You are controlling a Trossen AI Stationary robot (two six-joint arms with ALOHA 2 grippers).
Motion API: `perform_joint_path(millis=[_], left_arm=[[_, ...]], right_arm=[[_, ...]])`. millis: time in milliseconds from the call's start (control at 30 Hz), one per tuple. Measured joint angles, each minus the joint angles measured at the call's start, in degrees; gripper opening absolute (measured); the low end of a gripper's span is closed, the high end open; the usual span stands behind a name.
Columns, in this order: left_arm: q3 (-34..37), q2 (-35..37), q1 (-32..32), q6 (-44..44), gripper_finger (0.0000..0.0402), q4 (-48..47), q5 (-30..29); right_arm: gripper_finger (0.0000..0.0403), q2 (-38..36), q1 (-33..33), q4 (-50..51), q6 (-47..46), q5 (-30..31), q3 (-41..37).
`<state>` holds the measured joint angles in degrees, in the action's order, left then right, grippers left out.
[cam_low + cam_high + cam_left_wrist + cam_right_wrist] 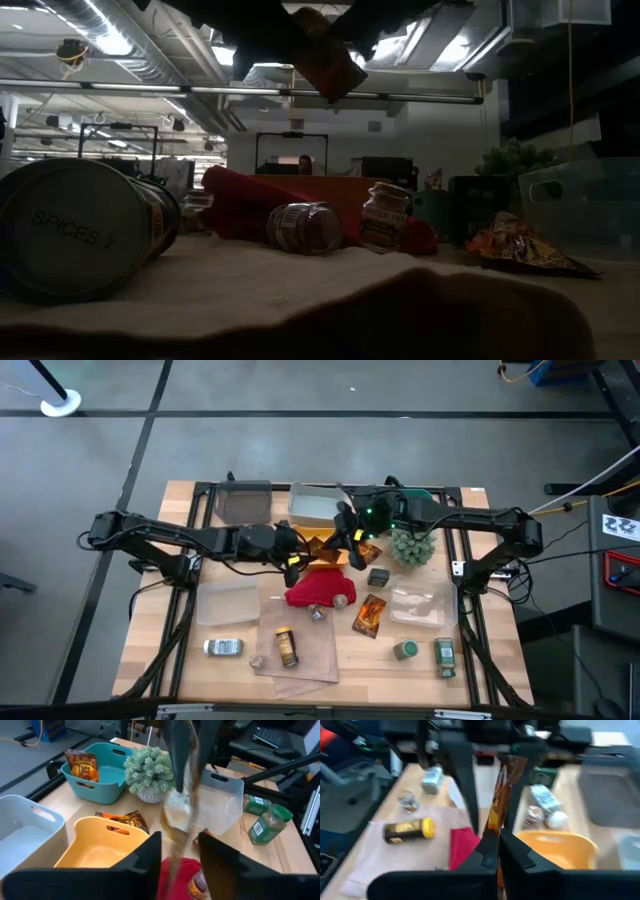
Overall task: Sort spices by type
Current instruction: Put the brown seasoning pack into the green bin
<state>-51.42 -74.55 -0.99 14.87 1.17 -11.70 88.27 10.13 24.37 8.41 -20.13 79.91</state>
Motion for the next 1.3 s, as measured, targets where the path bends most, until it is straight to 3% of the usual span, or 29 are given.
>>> perform_joint_path(millis=[233,467,667,967,1300], left_arm=[[0.0,0.0,0.0,-1.6,0.0166,-0.3,0.1],[0.0,0.0,0.0,-1.3,0.0168,-0.5,0.2],[0.0,0.0,0.0,-1.2,0.0169,-0.5,0.3],[0.0,0.0,0.0,-0.2,0.0169,-0.5,0.3],[0.0,0.0,0.0,0.1,0.0169,-0.5,0.3]], right_arm=[[0.0003,-8.1,2.6,7.3,0.9,8.1,0.0],[0.0002,-17.3,6.9,15.6,1.0,19.6,-0.1],[0.0002,-25.0,12.8,15.4,0.9,25.9,-7.1],[0.0002,-35.0,23.7,-4.2,-0.7,31.1,-27.4],[0.0002,-34.5,31.7,-31.9,-3.4,35.1,-50.1]])
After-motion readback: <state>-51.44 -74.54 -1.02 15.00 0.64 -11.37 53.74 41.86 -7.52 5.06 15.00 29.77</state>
